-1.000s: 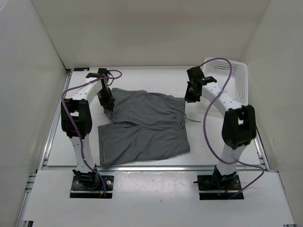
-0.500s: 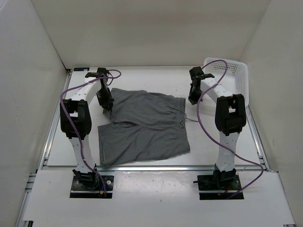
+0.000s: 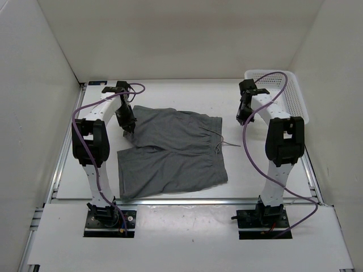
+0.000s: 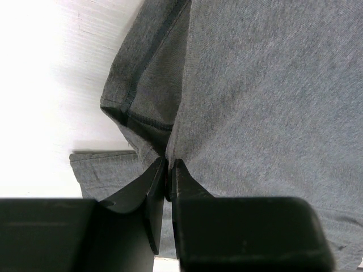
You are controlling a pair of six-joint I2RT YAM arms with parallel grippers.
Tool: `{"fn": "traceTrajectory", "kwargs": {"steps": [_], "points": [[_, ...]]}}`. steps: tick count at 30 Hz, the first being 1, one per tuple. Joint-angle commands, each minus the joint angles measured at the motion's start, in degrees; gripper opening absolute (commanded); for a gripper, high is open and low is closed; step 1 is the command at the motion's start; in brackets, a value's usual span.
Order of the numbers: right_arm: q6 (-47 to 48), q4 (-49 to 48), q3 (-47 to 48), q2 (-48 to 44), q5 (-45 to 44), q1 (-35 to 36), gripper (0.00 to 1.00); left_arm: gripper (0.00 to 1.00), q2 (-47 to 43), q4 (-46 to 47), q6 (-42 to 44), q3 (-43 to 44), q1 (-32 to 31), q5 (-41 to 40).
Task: Fold and stack the shorts
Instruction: Flatten the shorts out
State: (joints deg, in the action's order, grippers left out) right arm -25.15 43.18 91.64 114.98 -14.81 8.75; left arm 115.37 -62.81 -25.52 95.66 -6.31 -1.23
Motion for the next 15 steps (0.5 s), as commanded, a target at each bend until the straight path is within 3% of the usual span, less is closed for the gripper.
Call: {"fn": "traceTrajectory", "kwargs": {"steps": [1,4,7,9,14,15], "points": [[0.54,-0.73,-0.4,-2.65,-1.19,-0.31,0.08,0.22,-4.19,0.49,0.21,1.37,-0.2,0.44],[1.15,-1.86,-1.54,-3.18,2.14,-0.32,0.08,0.22,-4.72,0.49,0.21,1.37,-0.2,0.44],[1.68,-4.5,-2.07,-5.55,9.23,1.0,0.18,0.22,-4.72,0.49,0.21,1.37,-0.2,0.44],[4.04,-6.69,-3.48,-7.65,14.87,1.62,0.34,0.22,-5.24,0.49,0.21,1.37,-0.2,-0.08],[12.03,-11.1,-3.48,-11.44,28.67,5.65,0.55,0.21,-5.24,-0.04,0.21,1.37,-0.2,-0.61],[13.53,-11.1,-3.48,-12.14,30.78,6.18,0.65,0.21,-5.77,-0.04,0.21,1.37,-0.2,-0.61]]}}
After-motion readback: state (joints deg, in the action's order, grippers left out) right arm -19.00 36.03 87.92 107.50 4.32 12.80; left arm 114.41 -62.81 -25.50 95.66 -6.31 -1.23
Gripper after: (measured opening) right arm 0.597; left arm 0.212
